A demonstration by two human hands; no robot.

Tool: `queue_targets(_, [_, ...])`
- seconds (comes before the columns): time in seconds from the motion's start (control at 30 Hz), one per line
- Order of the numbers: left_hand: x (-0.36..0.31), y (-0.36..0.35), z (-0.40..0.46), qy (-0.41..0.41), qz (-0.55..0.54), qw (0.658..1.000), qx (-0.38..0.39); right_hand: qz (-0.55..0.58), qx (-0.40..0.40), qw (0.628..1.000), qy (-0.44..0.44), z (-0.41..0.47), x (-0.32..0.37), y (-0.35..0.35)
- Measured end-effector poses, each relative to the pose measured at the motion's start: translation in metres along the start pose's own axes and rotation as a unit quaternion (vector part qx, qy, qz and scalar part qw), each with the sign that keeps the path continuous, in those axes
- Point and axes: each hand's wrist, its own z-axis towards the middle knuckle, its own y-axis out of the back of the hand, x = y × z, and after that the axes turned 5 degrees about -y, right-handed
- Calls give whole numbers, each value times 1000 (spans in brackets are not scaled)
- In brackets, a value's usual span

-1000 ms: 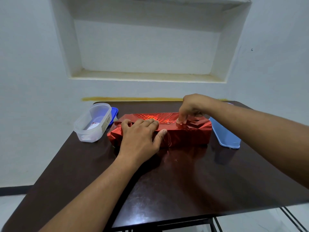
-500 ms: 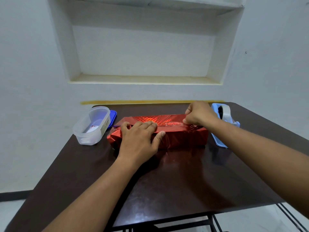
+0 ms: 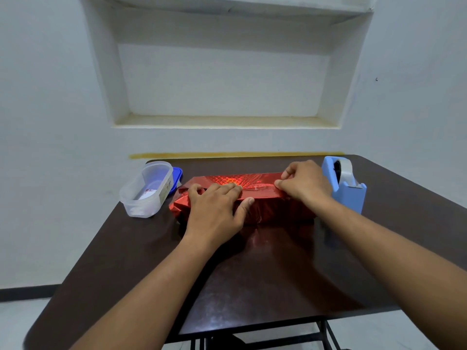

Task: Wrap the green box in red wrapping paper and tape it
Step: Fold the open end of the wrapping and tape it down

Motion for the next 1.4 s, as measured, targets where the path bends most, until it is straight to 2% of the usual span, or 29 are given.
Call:
queue_targets(0.17, [0,-1,0,-4,2,1000,-3,23,-66,995,73,-17,15,-1])
queue_targets(0.33, [1,-1,1,-7,10,1000,-4,-57,19,990,127,-32,9,0])
queue_targets(0.53, [1,4,2,-20,20,999,15,-107,31,957,268,-51,-17,-1])
queue_targets(0.67, [-2,13,11,-36,46,996,68,-157,-5,935,318,-55,-28,-5])
queue_targets(0.8, [-9,25,31,-72,80,985,136,-144,15,934,327,-52,-25,-7])
queue_targets(0.93, [-11,28,44,-66,86,976,187,-152,52,936,312,-50,-24,-1])
queue_targets(1.13, [7,29,34,-51,92,978,181,-165,48,937,305,-51,-23,1])
queue_targets(1.4, [26,27,5,-9,24,993,112,-154,39,946,283,-54,-25,-7])
